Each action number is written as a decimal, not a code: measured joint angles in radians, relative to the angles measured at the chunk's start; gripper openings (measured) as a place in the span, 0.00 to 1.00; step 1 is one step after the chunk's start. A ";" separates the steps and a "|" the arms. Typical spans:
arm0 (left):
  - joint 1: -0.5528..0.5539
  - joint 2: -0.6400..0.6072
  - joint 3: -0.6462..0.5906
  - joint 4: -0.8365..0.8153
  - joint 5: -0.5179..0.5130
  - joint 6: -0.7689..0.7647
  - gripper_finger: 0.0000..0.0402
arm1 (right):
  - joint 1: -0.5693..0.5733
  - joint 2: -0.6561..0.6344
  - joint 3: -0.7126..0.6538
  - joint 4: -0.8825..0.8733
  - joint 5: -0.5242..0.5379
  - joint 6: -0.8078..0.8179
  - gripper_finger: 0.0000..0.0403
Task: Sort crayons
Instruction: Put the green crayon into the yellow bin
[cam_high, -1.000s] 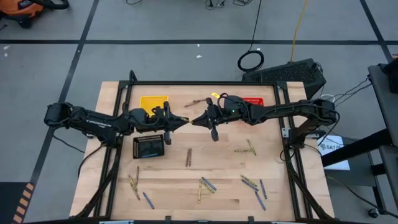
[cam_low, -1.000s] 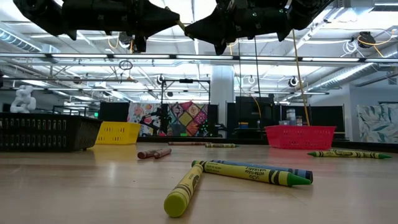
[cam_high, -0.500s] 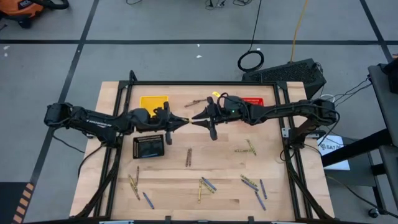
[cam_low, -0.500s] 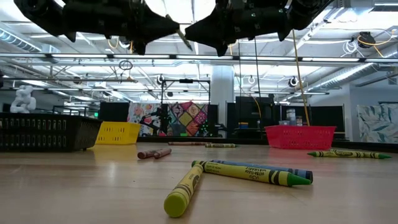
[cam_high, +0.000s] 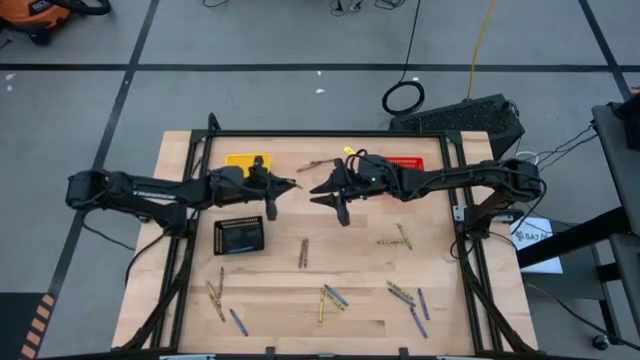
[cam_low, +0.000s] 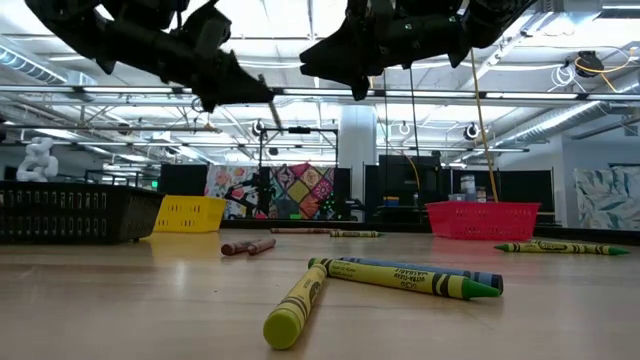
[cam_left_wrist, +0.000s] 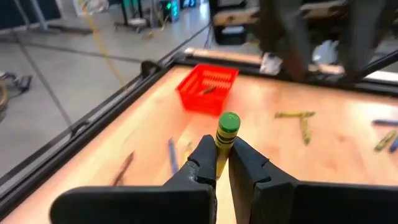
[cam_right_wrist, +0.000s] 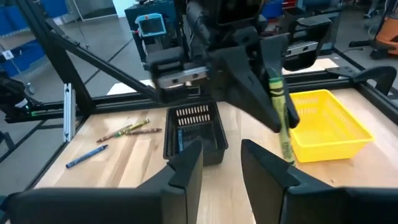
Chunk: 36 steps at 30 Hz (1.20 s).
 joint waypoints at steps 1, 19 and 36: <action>0.009 -0.019 0.000 -0.034 0.000 0.000 0.03 | 0.002 0.000 0.000 -0.001 0.000 0.000 0.24; 0.185 -0.266 -0.001 -0.631 -0.022 0.051 0.03 | 0.004 0.000 0.000 -0.010 -0.002 -0.004 0.24; 0.354 -0.265 -0.001 -0.698 -0.071 0.131 0.03 | 0.004 0.000 0.000 -0.079 -0.003 -0.004 0.24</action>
